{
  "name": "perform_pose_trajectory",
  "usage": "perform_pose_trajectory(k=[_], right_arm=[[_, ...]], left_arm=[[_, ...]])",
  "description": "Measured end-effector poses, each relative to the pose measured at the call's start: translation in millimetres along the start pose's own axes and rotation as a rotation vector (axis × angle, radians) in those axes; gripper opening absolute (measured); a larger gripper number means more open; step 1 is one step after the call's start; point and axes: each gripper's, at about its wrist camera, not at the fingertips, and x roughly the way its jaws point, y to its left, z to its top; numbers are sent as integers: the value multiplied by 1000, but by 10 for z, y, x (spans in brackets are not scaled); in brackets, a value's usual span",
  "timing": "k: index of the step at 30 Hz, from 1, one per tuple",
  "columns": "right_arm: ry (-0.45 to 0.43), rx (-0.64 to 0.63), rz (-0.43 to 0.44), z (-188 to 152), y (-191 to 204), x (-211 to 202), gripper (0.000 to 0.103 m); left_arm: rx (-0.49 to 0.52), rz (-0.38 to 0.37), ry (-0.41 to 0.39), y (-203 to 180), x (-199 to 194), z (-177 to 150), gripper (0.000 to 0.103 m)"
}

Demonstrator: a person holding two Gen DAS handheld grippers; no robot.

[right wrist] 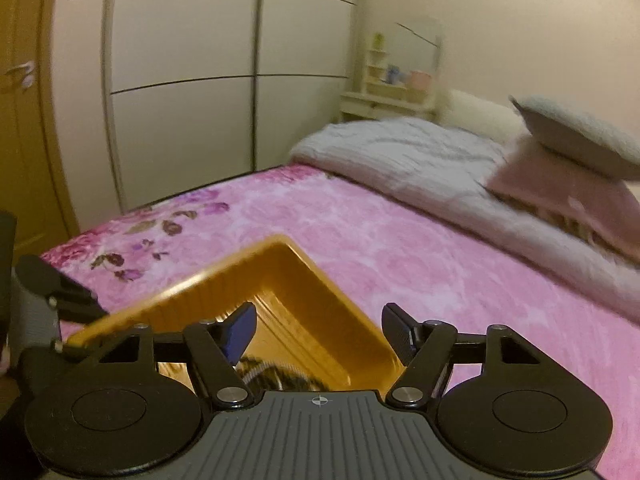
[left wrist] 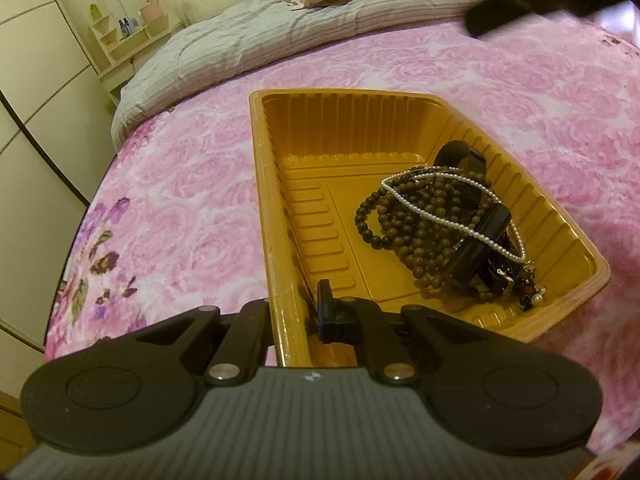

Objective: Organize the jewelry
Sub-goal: 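Set the tray down on the bedspread and open the left gripper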

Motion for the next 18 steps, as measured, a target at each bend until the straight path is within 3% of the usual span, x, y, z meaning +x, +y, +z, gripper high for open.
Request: perform_pose_trajectory(k=[6,11,13,14,15,18], right_arm=[[44,266,-41,-538,-200,-262,70],[105,372,-78,-915,-239,-404,70],[115,409,-88,-1003,-253,-468,70],[117,422,-94,-1040,-255,-497,70],[119,436,-103,-1081,-256,-532,70],[129,459,-126,-1176,-230,-630,70]], left_arm=[[-48,-41,9,104,63,-74,7],[-110,-63,5,169,73,-160,11],[-154,-65,-5,209,65,-212,20],[-176,-68,-15,231,55,-238,34],[-205,-75,-31,255,33,-276,40],[-267,-86,-50,309,-26,-364,40]])
